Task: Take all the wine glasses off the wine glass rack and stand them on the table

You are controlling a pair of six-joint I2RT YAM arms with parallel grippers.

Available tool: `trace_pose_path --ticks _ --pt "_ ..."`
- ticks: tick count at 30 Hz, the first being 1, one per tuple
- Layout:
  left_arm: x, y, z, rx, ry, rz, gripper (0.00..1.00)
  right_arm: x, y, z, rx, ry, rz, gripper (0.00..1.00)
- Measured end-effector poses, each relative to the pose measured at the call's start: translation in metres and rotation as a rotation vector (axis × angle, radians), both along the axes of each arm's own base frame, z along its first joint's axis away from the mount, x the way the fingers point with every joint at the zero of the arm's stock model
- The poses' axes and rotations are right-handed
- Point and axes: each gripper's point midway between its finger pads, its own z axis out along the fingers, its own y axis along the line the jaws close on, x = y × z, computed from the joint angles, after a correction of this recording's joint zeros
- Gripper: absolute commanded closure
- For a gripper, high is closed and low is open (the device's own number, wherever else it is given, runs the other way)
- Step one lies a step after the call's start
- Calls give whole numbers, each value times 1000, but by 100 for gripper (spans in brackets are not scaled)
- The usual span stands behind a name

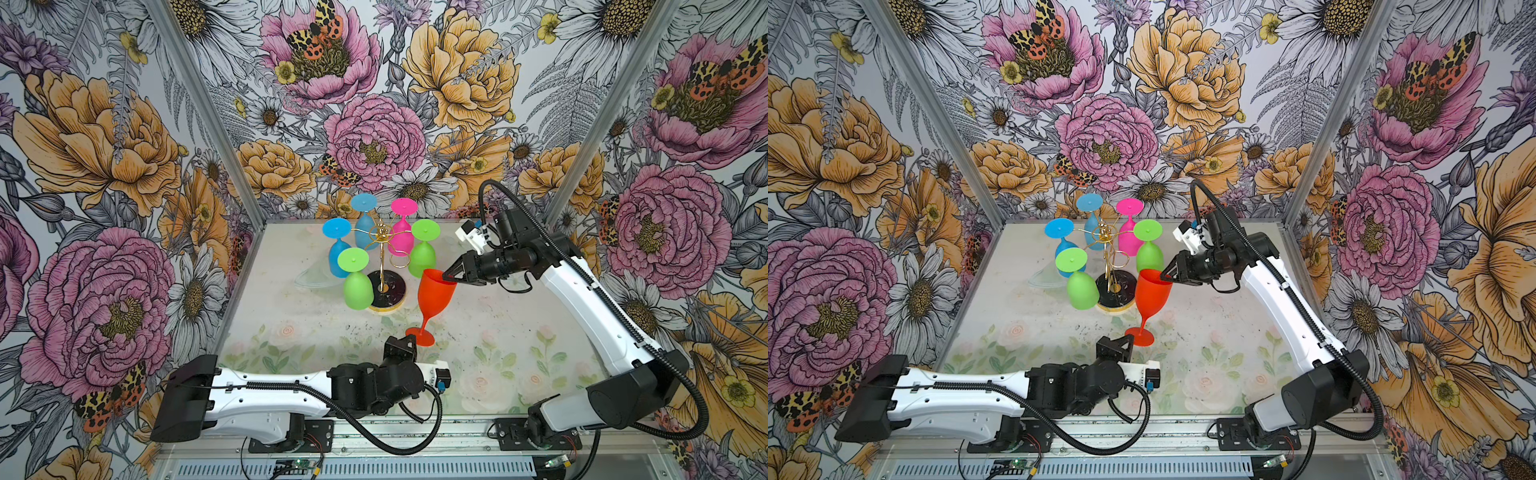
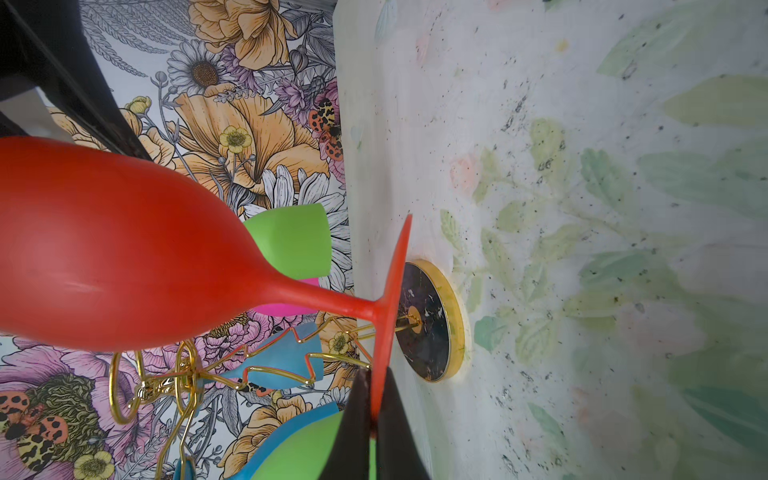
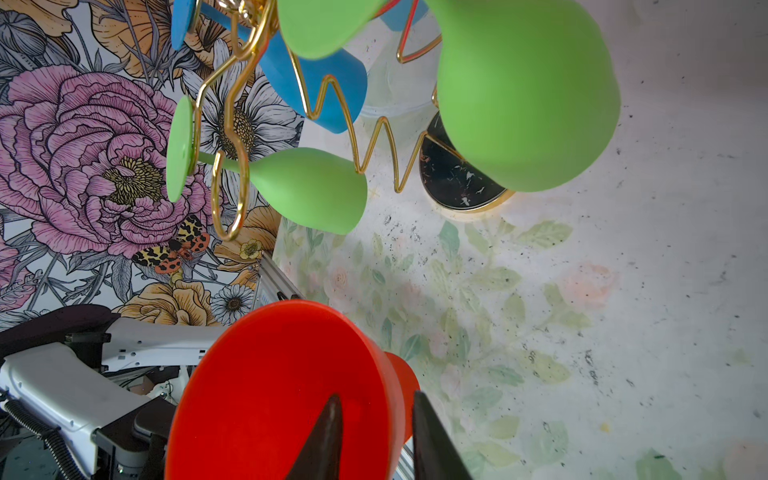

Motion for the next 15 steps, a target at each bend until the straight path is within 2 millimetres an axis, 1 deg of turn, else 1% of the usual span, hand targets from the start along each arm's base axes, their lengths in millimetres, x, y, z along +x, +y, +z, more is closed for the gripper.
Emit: trace_pose_path --ticks 7,10,11,12,15 --pt "1 3 -6 40 -31 3 100 -2 -1 -5 -16 3 20 92" --pt "2 5 -6 54 -41 5 99 -2 -3 -7 -31 -3 19 98" --pt "2 5 -6 57 -44 6 93 -1 -4 -8 -40 -8 18 100" --pt "2 5 -6 57 -45 7 90 -1 -5 -9 -45 -10 18 100" --pt "2 4 -6 35 -47 9 81 -2 -6 -11 -55 -9 21 100"
